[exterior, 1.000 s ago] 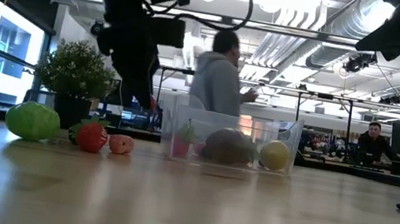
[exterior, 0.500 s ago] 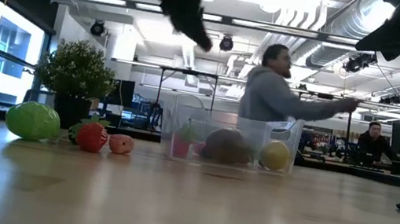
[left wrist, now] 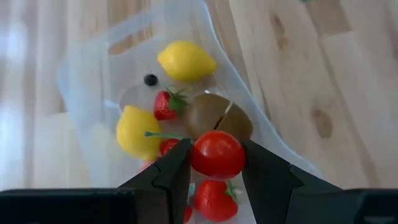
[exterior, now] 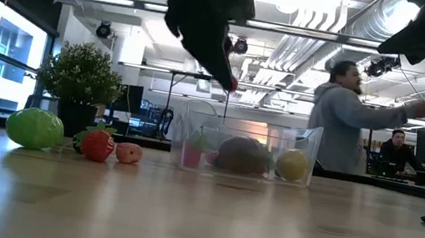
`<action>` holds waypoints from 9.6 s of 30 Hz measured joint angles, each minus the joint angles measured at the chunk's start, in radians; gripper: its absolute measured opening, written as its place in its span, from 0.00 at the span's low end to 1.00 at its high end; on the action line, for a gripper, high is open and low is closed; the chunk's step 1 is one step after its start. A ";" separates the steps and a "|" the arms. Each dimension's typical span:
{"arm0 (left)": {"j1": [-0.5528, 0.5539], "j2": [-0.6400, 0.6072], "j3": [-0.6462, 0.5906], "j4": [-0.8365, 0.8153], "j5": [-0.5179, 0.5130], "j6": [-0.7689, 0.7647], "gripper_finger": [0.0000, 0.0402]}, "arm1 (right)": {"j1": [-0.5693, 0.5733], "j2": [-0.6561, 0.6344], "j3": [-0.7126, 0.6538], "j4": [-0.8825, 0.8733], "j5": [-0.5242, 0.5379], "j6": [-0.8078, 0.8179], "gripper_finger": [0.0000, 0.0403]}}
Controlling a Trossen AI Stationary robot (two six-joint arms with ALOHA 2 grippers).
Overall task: Pick and placing Produce into tupperware
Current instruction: Put the red cherry into the transparent bin, then put the green cabbage into the transparent bin
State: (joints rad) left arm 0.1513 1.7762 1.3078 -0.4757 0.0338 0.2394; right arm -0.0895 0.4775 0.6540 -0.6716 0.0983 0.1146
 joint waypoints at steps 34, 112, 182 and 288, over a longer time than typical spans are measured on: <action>0.025 0.127 -0.001 0.002 0.010 0.024 0.54 | 0.000 0.000 0.000 0.000 0.000 0.000 0.05; -0.134 -0.321 -0.455 -0.280 0.143 -0.588 0.84 | 0.000 0.000 0.000 0.000 0.000 0.000 0.05; -0.139 -0.110 -0.450 -0.261 0.047 -0.617 0.85 | 0.000 0.000 0.000 -0.001 0.000 0.000 0.05; 0.032 0.196 0.081 -0.085 0.017 -0.037 0.74 | 0.000 0.007 0.000 0.000 0.000 0.000 0.05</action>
State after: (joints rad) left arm 0.1833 1.9720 1.3888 -0.5610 0.0504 0.2022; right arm -0.0891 0.4843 0.6539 -0.6720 0.0982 0.1145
